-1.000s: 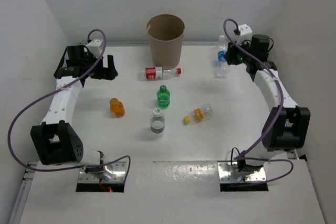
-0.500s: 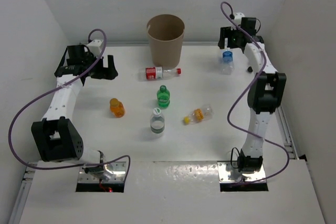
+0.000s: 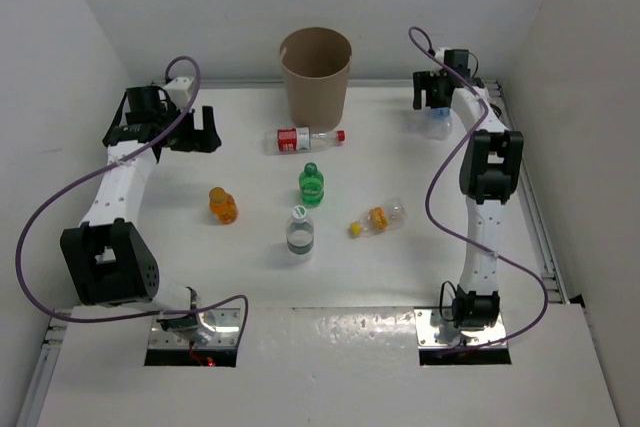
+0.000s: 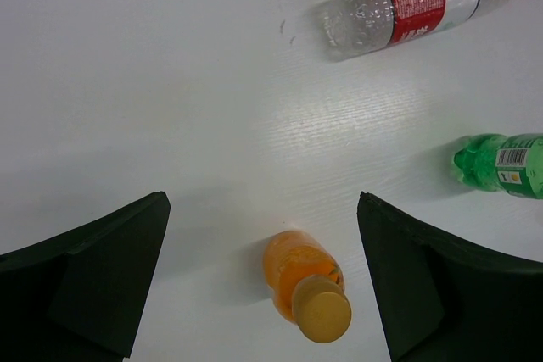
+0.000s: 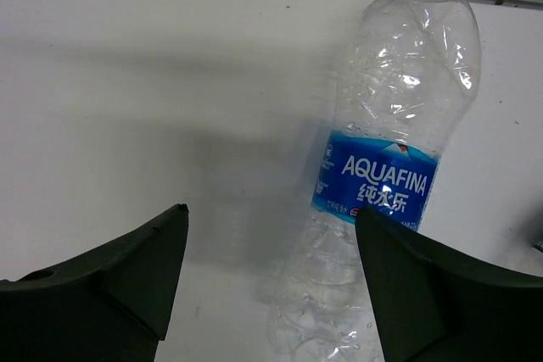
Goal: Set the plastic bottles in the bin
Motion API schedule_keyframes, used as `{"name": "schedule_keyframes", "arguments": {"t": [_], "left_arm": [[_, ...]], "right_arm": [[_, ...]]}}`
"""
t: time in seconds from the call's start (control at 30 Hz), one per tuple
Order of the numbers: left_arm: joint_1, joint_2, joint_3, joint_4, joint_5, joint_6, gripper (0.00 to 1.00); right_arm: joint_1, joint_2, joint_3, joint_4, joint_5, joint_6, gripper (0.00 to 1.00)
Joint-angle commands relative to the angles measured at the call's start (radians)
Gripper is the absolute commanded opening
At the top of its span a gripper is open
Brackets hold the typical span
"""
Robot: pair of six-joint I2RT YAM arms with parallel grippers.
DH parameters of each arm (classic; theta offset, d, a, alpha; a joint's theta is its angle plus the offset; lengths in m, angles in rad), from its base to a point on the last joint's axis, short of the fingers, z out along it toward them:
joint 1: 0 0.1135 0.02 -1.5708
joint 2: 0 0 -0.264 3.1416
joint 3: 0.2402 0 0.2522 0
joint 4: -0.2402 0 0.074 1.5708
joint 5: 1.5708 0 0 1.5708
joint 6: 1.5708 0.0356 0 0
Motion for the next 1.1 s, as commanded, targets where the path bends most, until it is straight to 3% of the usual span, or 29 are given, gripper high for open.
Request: {"name": "schedule_keyframes", "arguments": {"t": [0.0, 0.1, 0.27, 0.53, 0.83, 1.07], "left_arm": [[0.012, -0.008, 0.022, 0.015, -0.014, 0.012, 1.0], [0.012, -0.008, 0.013, 0.015, -0.014, 0.012, 1.0], [0.012, -0.017, 0.013, 0.015, 0.005, 0.021, 1.0], [0.012, -0.008, 0.004, 0.006, 0.005, 0.021, 1.0], [0.012, -0.017, -0.005, 0.006, -0.015, 0.021, 1.0], [0.012, -0.036, -0.015, 0.006, -0.015, 0.021, 1.0]], "right_arm": [[-0.003, 0.026, -0.004, -0.009, 0.048, -0.011, 0.77], [-0.008, 0.012, -0.064, -0.021, 0.069, -0.009, 0.77], [-0.023, -0.129, -0.254, 0.141, 0.089, 0.008, 0.82], [-0.035, -0.043, -0.107, 0.028, 0.169, 0.0, 0.79], [-0.051, -0.032, -0.147, -0.032, 0.211, -0.009, 0.73], [-0.063, -0.176, -0.332, -0.081, 0.094, -0.069, 0.4]]}}
